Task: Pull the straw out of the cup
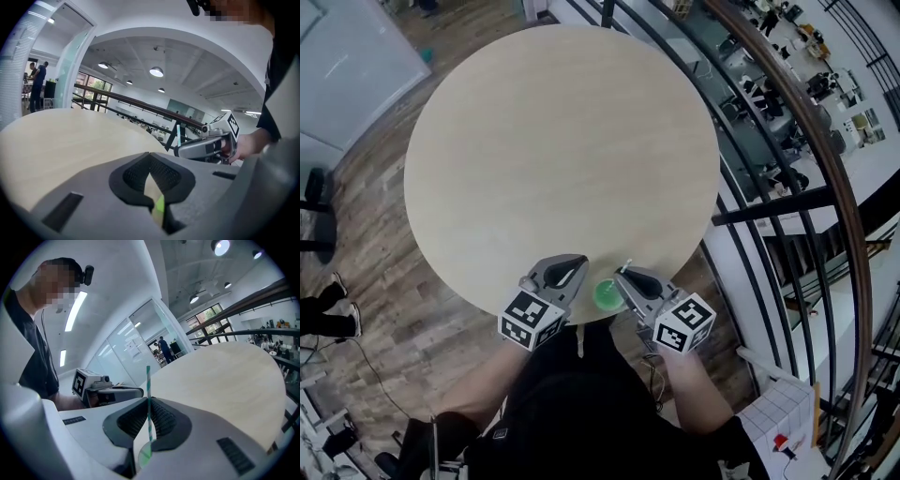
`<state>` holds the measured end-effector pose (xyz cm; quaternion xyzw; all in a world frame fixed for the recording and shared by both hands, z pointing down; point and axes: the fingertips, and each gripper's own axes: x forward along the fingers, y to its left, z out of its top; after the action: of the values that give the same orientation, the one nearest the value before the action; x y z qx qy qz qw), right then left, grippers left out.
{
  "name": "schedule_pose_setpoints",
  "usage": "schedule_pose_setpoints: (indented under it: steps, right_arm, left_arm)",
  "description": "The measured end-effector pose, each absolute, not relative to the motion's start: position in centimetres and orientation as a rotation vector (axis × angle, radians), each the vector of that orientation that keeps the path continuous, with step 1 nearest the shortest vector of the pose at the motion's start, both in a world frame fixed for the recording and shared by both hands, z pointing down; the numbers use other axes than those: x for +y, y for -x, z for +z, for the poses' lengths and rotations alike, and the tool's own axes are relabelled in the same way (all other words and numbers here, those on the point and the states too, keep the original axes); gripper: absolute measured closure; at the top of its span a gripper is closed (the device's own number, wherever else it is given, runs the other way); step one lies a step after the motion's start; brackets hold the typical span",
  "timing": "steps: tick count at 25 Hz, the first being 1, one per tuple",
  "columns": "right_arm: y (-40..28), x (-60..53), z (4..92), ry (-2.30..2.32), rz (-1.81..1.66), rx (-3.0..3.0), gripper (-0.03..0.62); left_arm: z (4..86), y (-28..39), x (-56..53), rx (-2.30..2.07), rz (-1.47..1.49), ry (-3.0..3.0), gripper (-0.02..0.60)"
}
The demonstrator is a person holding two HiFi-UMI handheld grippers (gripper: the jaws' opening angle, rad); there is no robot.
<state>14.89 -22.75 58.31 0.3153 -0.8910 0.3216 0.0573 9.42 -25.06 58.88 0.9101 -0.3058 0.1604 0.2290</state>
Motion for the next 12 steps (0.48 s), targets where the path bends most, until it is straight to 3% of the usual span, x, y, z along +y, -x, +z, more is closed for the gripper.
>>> schedule_pose_setpoints:
  steps: [12]
  right_arm:
    - [-17.0,-23.0,51.4,-1.074,0.866,-2.799,0.560]
  left_arm:
    - [52.9,-9.4,-24.1,-0.884,0.411,-2.583,0.574]
